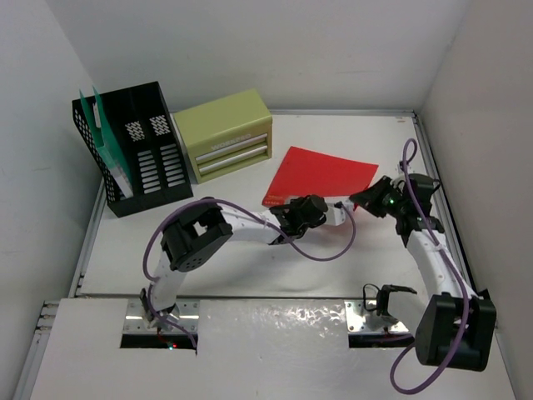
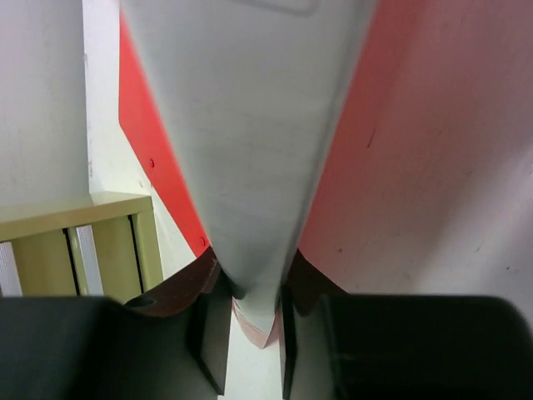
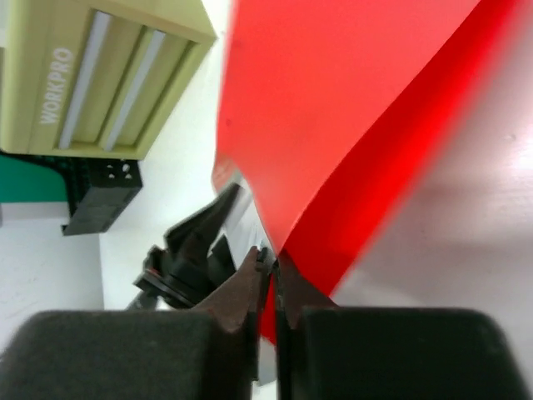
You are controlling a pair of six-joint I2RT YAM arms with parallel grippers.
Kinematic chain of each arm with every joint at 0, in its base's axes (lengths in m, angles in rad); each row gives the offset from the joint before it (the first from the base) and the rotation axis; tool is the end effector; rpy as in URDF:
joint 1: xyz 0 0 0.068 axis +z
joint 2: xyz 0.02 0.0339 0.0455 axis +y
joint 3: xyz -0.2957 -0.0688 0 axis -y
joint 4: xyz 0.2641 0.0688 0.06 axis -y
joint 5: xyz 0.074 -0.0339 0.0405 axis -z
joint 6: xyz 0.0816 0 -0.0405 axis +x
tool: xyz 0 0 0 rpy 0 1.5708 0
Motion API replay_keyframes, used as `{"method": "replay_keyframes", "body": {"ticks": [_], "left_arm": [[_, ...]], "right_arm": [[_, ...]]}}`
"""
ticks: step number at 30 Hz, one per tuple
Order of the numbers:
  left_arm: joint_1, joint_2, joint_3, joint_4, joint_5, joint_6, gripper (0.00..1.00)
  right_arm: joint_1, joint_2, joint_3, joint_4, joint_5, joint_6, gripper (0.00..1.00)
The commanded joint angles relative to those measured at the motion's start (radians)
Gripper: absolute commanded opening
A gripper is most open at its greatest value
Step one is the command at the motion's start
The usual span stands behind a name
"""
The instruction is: Organize the desk
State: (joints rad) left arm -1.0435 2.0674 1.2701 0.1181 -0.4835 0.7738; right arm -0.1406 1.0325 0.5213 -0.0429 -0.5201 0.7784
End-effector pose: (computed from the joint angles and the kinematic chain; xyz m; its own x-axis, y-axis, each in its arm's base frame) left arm 0.2854 -0.4148 0.1346 0.1814 0.9181 -0.3524 0.6380 0.1629 0.7526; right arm 0.2544 0.0049 0.2143 -0.5794 0.6974 -0.4219 0.1545 0.6022 0.7833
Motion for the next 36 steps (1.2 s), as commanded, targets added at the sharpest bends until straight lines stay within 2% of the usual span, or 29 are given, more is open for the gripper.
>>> {"method": "replay_keyframes", "body": {"ticks": [1, 2, 3, 4, 6, 9, 11, 14, 21, 25, 28, 31, 36], "left_arm": [[0.025, -0.058, 0.025, -0.018, 0.081, -0.137, 0.0], [0.026, -0.078, 0.022, -0.055, 0.095, -0.146, 0.0], [0.031, -0.095, 0.02, -0.078, 0.112, -0.157, 0.0], [0.034, -0.136, 0.023, -0.101, 0.153, -0.186, 0.0], [0.06, -0.176, 0.049, -0.208, 0.206, -0.223, 0.0], [0.123, -0.26, 0.127, -0.34, 0.366, -0.315, 0.0], [0.172, -0.309, 0.182, -0.408, 0.454, -0.382, 0.0], [0.195, -0.354, 0.236, -0.469, 0.479, -0.39, 0.0], [0.217, -0.447, 0.356, -0.572, 0.513, -0.455, 0.0], [0.26, -0.492, 0.507, -0.63, 0.516, -0.504, 0.0], [0.347, -0.543, 0.575, -0.641, 0.504, -0.553, 0.0], [0.52, -0.573, 0.661, -0.637, 0.488, -0.606, 0.0], [0.71, -0.673, 0.696, -0.621, 0.445, -0.672, 0.0]], "right_arm": [[0.015, -0.023, 0.068, -0.122, 0.023, -0.077, 0.12], [0.015, -0.029, 0.091, -0.155, 0.044, -0.097, 0.21], [0.015, -0.043, 0.114, -0.225, 0.072, -0.117, 0.46], [0.015, -0.052, 0.167, -0.262, 0.11, -0.158, 0.58], [0.015, -0.075, 0.221, -0.361, 0.244, -0.191, 0.74], [0.013, -0.138, 0.325, -0.454, 0.451, -0.234, 0.87], [0.013, -0.208, 0.365, -0.494, 0.591, -0.252, 0.9], [0.013, -0.253, 0.378, -0.494, 0.652, -0.257, 0.9], [0.013, -0.278, 0.33, -0.465, 0.603, -0.245, 0.9], [0.013, -0.264, 0.318, -0.45, 0.569, -0.24, 0.9], [0.013, -0.256, 0.309, -0.439, 0.565, -0.241, 0.9], [0.013, -0.256, 0.287, -0.413, 0.557, -0.238, 0.9], [0.013, -0.258, 0.237, -0.379, 0.531, -0.235, 0.9]]}}
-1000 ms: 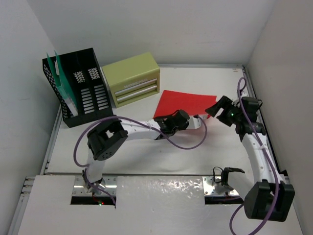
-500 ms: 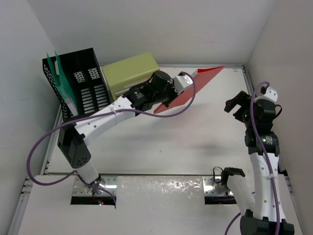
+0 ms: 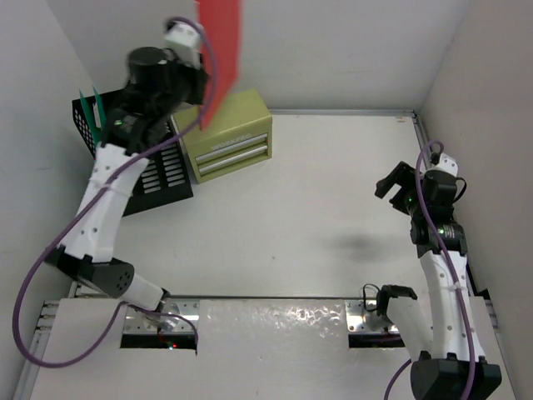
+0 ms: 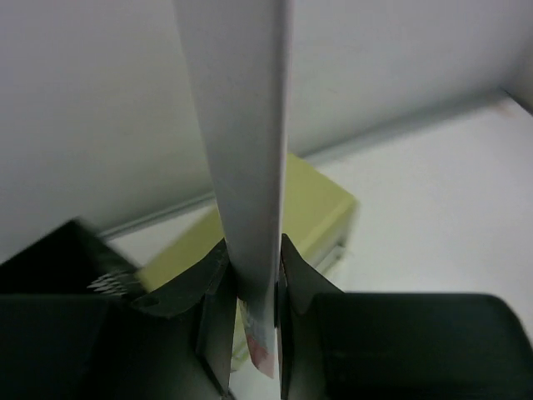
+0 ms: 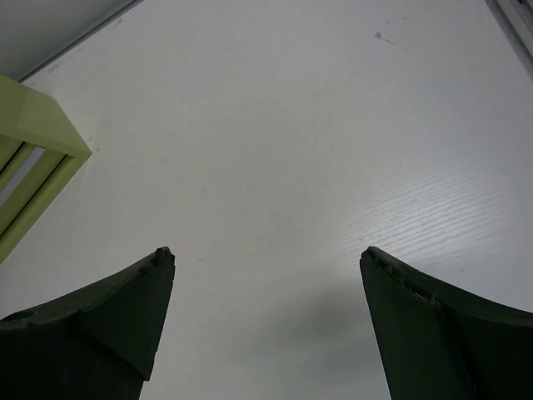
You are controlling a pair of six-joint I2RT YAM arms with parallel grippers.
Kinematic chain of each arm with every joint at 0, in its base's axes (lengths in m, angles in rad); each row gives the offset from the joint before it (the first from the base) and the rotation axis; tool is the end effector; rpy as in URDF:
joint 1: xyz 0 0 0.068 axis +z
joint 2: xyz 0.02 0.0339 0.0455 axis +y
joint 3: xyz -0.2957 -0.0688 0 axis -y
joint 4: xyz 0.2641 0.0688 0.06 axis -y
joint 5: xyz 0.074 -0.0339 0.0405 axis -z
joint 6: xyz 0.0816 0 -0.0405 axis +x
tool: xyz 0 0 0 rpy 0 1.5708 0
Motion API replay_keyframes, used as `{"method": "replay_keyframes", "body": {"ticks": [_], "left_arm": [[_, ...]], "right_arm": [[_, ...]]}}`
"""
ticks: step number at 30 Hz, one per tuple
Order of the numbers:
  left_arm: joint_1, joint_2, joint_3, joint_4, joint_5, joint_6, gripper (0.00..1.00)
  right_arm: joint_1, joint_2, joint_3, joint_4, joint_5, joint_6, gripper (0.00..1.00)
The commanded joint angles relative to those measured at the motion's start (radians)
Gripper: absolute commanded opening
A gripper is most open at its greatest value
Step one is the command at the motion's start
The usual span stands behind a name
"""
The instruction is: Organize the desk
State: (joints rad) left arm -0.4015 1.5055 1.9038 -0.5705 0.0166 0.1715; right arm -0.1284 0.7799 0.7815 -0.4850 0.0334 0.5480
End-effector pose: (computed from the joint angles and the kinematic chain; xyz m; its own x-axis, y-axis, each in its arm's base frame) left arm 0.3439 -0.1475 0.5396 -0.0862 0.2220 -0.9712 0.4268 0.8891 0.1653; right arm 0.2094 -0.0298 0.3096 -0.3115 0.5652 -0.7639 0.3744 0.8118 0.4480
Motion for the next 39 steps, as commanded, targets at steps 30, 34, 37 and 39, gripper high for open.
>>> {"method": "replay_keyframes", "body": {"ticks": [30, 34, 37, 39], "left_arm": [[0.395, -0.423, -0.488, 0.353, -0.446, -0.044, 0.0], [0.4, -0.416, -0.572, 0.42, -0.443, -0.055, 0.0], [0.434, -0.407, -0.614, 0.469, -0.463, -0.044, 0.0], [0.46, -0.395, -0.624, 0.477, -0.449, -0.052, 0.0]], "right_arm": [[0.001, 0.044, -0.171, 0.223, -0.21, -0.034, 0.9], [0.001, 0.047, -0.166, 0.223, -0.211, -0.036, 0.9], [0.001, 0.047, -0.168, 0.218, -0.214, -0.037, 0.9], [0.001, 0.047, -0.169, 0.223, -0.213, -0.037, 0.9]]}}
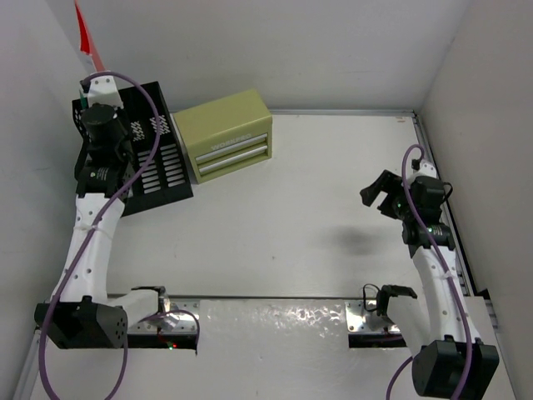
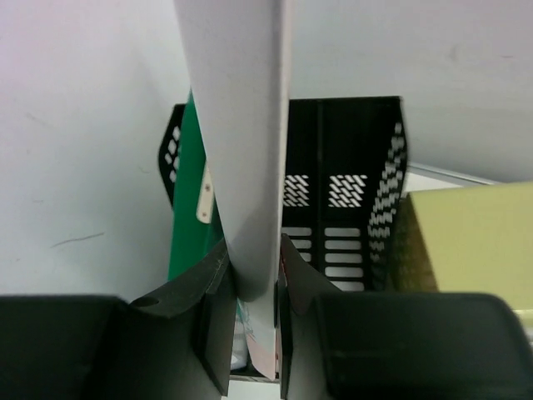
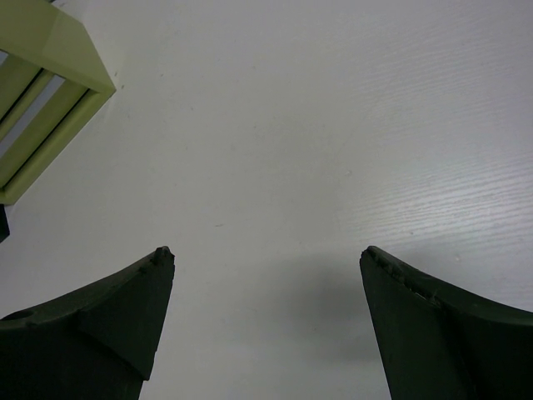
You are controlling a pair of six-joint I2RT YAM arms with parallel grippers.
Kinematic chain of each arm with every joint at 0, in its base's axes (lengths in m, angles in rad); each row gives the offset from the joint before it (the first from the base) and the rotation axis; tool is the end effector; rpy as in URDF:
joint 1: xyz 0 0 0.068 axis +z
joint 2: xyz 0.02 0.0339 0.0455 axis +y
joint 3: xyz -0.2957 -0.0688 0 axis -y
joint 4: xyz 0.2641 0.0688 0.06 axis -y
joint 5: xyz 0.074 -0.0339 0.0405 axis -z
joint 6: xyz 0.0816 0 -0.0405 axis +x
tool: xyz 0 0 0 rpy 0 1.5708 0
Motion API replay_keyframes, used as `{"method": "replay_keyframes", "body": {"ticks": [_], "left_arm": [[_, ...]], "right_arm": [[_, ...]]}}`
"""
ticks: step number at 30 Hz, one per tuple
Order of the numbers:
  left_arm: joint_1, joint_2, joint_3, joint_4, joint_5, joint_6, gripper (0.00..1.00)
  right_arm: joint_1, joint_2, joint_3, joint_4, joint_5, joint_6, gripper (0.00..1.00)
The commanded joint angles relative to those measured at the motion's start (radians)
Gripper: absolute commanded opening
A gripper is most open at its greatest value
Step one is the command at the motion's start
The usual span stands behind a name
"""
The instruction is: Organize the desk
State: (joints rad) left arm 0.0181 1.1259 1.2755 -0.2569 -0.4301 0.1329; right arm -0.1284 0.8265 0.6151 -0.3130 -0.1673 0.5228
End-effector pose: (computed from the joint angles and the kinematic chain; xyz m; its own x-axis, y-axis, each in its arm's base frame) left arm 0.2916 0.0393 0.4632 -0.1632 0.1175 -0.9796 -0.4130 0.8936 0.1760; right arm 0.2241 -0.0152 0.2569 -0.4386 0.5530 -0.7084 0.2335 0.8313 0.5045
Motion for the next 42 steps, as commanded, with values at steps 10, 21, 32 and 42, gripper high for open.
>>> {"method": "replay_keyframes", "body": {"ticks": [10, 21, 32, 42], "left_arm": [[0.085, -0.017, -0.235, 0.424, 0.111, -0.001, 0.0], [0.101, 0.014, -0.45, 0.726, 0.182, 0.048, 0.0], [0.137, 0.074, -0.604, 0.912, 0.382, 0.057, 0.0], [0.215, 0.08, -0.653, 0.926, 0.591, 0.06, 0.0]], "right_arm": [[0.001, 0.003, 0.014, 0.038, -0.021, -0.02, 0.91], [0.001, 0.007, 0.008, 0.041, -0.028, -0.021, 0.91], [0.001, 0.008, 0.014, 0.037, -0.031, -0.026, 0.91], [0.001, 0.014, 0.014, 0.035, -0.032, -0.029, 0.91]]}}
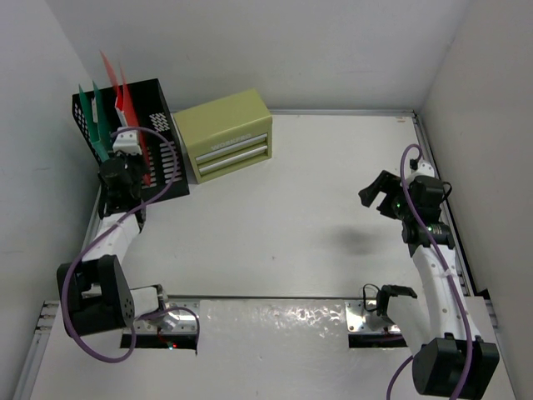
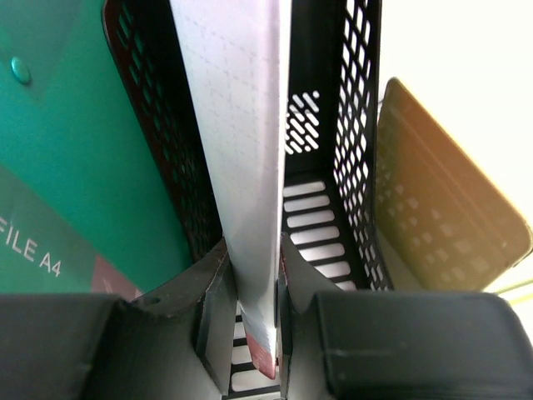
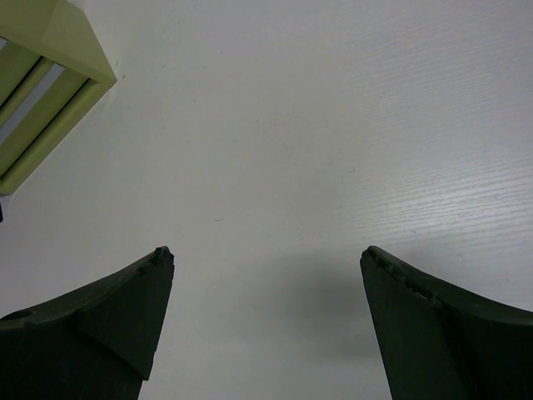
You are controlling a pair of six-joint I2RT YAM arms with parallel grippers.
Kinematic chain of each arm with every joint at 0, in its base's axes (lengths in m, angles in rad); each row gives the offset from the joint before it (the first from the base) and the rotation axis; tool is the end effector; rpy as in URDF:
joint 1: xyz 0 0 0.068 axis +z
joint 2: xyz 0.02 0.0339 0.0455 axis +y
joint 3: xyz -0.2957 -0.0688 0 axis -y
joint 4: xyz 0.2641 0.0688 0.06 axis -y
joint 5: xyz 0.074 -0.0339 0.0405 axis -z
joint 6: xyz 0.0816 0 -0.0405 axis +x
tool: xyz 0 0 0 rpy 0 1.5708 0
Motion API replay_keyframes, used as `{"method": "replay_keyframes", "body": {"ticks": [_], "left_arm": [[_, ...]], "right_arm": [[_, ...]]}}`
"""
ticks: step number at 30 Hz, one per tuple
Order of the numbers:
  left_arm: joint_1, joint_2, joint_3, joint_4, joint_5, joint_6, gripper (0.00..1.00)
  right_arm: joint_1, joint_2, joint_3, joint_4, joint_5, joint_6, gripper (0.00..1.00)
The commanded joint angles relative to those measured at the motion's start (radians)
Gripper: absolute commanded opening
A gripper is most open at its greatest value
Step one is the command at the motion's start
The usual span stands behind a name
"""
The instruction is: Organize the desk
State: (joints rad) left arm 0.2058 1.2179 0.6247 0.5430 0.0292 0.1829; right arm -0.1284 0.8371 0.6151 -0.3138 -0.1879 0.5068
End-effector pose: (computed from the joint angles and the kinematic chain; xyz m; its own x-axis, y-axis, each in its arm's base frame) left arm 0.3193 0.0642 0.2853 -0.0803 0.1690 -0.9823 -0.1639 0.9699 0.1802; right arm 0.2255 -0.0137 0.2548 -0.4589 0.5401 -0.7055 0.2165 0.8381 0.5007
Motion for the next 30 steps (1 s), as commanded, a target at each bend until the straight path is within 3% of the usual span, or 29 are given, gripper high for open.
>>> {"method": "replay_keyframes", "body": {"ticks": [1, 6, 13, 21, 23, 30], "left_arm": [[0.027, -0.011, -0.009, 0.126, 0.132, 0.024, 0.0], [0.05, -0.004, -0.029, 0.107, 0.109, 0.018, 0.0], [0.063, -0.001, -0.042, 0.071, 0.192, -0.023, 0.0], [0.063, 0.011, 0.013, -0.067, 0.091, -0.011, 0.0], [0.063, 0.025, -0.005, -0.028, 0.071, 0.015, 0.0], [0.063, 0.077, 0.029, -0.106, 0.1, -0.016, 0.0]], "right_arm": [[0.001, 0.003, 0.014, 0.036, -0.013, -0.014, 0.91], [0.001, -0.001, 0.014, 0.036, -0.012, -0.014, 0.91], [0.001, 0.005, 0.023, 0.035, -0.015, -0.014, 0.91], [0.001, 0.008, 0.031, 0.032, -0.012, -0.017, 0.91], [0.001, 0.011, 0.031, 0.033, -0.013, -0.014, 0.91], [0.001, 0.002, 0.029, 0.027, -0.01, -0.021, 0.91]]}}
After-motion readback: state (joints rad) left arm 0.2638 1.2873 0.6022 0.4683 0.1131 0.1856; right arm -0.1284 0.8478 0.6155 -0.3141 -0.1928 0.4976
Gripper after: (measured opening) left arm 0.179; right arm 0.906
